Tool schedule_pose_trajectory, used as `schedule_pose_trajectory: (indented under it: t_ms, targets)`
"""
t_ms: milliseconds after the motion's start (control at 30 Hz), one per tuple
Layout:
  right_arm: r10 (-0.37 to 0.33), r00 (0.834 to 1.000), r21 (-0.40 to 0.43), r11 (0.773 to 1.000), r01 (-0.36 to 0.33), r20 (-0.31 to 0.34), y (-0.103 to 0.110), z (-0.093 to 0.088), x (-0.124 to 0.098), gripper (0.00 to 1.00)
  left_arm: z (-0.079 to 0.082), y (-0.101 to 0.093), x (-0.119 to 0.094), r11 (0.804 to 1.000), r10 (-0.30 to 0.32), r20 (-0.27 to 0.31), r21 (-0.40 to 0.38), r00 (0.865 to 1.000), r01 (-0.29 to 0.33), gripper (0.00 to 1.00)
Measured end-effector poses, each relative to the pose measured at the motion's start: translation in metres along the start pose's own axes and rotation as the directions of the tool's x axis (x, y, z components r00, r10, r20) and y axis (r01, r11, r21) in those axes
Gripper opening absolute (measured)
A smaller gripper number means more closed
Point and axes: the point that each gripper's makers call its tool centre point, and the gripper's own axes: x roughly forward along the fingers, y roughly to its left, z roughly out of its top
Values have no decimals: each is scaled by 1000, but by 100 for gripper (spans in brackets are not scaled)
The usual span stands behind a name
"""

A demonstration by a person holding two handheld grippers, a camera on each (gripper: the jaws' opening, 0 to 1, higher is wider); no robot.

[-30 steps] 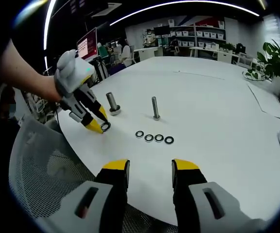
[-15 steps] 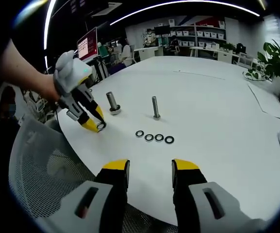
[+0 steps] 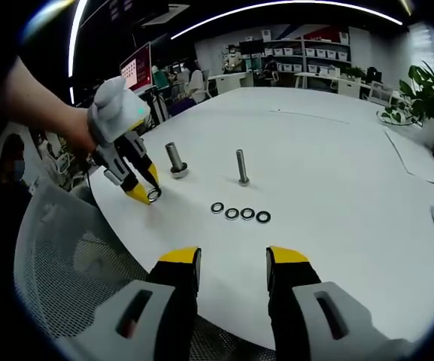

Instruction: Place the washer onto the threaded stud by aligning its center hole with the stud, sliding it down to the base, and recovering from edge contact or off-axis alignment until the washer reaches the visible bottom stop.

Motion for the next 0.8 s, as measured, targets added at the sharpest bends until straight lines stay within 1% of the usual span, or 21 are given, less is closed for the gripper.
schedule_pose_trajectory:
  t_ms: [100, 167, 267, 400, 667, 800]
  targets:
    - [-1, 1000, 5, 1000, 1, 1, 0, 0, 0, 37, -1, 0, 0, 1000, 3, 7, 3, 1000, -3, 21]
    - [1, 1000, 2, 1000, -1, 0, 0, 0, 0, 37, 0, 0, 0, 1000, 4, 9, -17, 1000, -4, 21]
    - [0, 1000, 3, 1000, 0, 0, 0, 0, 0, 37, 0, 0, 0, 1000, 5, 5, -10, 1000, -5, 20]
    - [-2, 1000, 4, 1000, 2, 0, -1, 0, 0, 37, -1, 1, -1, 1000, 5, 20, -13, 1000, -5, 19]
    - [-2, 1000, 13, 1000, 2, 5, -1, 1, 0, 37, 0, 2, -1, 1000, 4, 30, -26, 1000, -3, 19]
    - [0, 1000, 10, 1000, 0, 3, -1, 1, 0, 37, 0, 0, -2, 1000, 10, 31, -10, 999, -10, 19]
